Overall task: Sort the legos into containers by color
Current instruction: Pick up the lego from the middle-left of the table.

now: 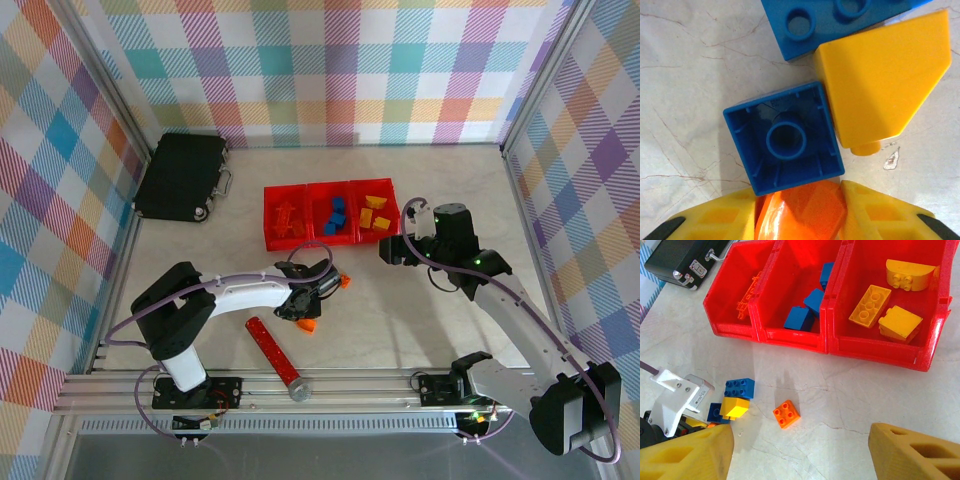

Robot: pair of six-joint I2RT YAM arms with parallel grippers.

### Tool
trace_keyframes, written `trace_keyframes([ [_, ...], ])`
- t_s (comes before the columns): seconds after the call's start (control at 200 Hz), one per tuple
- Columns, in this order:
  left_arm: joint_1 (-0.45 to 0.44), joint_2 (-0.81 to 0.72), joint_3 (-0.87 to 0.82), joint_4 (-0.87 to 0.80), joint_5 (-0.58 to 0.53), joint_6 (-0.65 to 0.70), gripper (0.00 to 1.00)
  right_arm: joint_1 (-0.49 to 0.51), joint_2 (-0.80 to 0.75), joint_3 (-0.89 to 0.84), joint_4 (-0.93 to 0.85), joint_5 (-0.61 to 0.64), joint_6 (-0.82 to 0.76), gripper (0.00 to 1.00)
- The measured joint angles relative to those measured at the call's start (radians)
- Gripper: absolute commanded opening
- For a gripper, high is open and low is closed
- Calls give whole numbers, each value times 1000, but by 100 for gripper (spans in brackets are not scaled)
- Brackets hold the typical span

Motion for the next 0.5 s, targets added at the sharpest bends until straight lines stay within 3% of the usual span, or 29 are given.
trace_keyframes([
  [0.23, 0, -5, -6, 5, 0, 0, 20, 0, 0, -2, -4, 3, 3, 72],
  [0.5, 2, -51, -26, 10, 21, 10, 20, 0, -2, -2, -8, 10, 3, 72],
])
